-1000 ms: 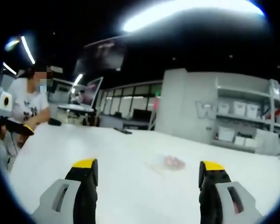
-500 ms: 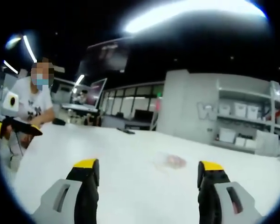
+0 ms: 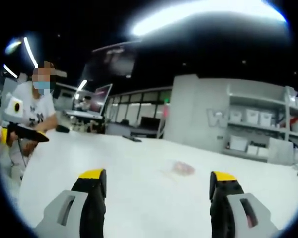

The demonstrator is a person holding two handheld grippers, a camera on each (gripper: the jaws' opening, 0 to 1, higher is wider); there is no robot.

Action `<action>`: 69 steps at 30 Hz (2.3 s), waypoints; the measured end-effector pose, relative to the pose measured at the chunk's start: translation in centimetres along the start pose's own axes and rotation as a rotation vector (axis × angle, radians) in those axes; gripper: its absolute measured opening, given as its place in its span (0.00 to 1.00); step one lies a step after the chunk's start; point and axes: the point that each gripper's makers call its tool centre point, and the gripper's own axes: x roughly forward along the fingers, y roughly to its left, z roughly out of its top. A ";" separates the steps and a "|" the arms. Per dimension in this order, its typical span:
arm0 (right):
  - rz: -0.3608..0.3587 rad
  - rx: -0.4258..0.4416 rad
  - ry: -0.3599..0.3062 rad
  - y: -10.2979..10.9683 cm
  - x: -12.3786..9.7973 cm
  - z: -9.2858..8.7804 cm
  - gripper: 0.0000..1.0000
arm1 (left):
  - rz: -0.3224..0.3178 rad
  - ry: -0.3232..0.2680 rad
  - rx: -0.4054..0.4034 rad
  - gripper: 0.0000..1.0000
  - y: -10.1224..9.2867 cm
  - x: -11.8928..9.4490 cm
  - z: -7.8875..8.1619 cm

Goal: Open the resealable bag by pulling the two sides of the seal apart until the entire bag opening is separated and visibly accessible.

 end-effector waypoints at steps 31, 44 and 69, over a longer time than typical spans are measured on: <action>-0.059 -0.021 0.011 0.2 -5.5 0.0 0.78 | 0.036 0.003 0.016 0.98 1.2 0.2 0.0; -0.080 -0.023 0.025 0.0 -6.9 -0.4 0.77 | 0.050 0.001 0.016 0.98 1.8 0.3 0.1; -0.111 -0.025 0.034 0.8 -9.8 -0.2 0.75 | 0.091 -0.007 0.024 0.97 3.6 0.3 0.5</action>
